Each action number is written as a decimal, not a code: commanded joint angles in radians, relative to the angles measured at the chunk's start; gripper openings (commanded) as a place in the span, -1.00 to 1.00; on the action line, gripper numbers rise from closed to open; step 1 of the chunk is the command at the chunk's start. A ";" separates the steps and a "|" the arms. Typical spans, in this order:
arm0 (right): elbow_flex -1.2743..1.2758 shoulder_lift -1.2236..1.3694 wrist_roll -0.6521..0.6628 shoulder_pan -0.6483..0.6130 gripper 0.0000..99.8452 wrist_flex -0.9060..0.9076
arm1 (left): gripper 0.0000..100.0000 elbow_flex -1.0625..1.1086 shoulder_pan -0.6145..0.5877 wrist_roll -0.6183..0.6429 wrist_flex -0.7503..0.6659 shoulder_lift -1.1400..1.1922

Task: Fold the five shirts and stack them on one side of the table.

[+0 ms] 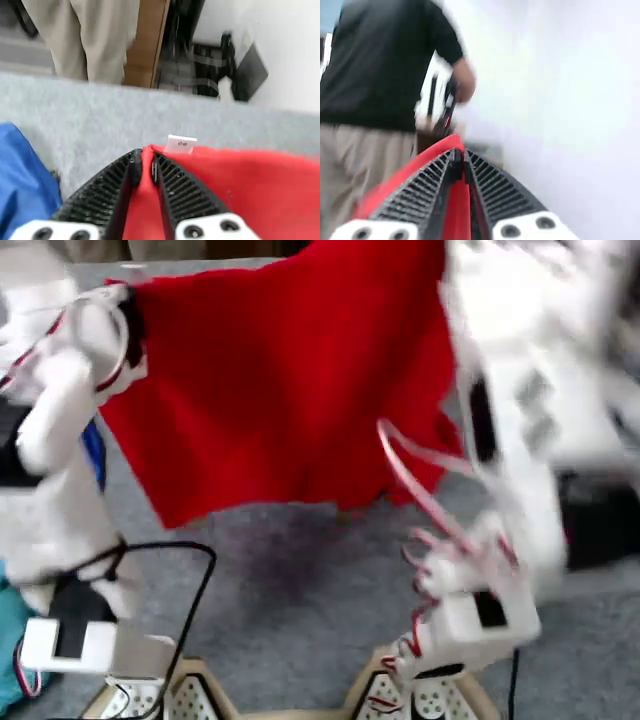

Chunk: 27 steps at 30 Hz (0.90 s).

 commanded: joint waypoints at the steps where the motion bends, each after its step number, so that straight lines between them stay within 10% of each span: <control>1: -0.015 -0.124 0.006 0.045 -0.99 0.002 | -0.96 -0.012 -0.017 -0.009 0.011 -0.120; 27: 0.346 -0.213 -0.051 0.114 -0.99 0.098 | -0.96 0.620 -0.009 -0.012 -0.043 -0.587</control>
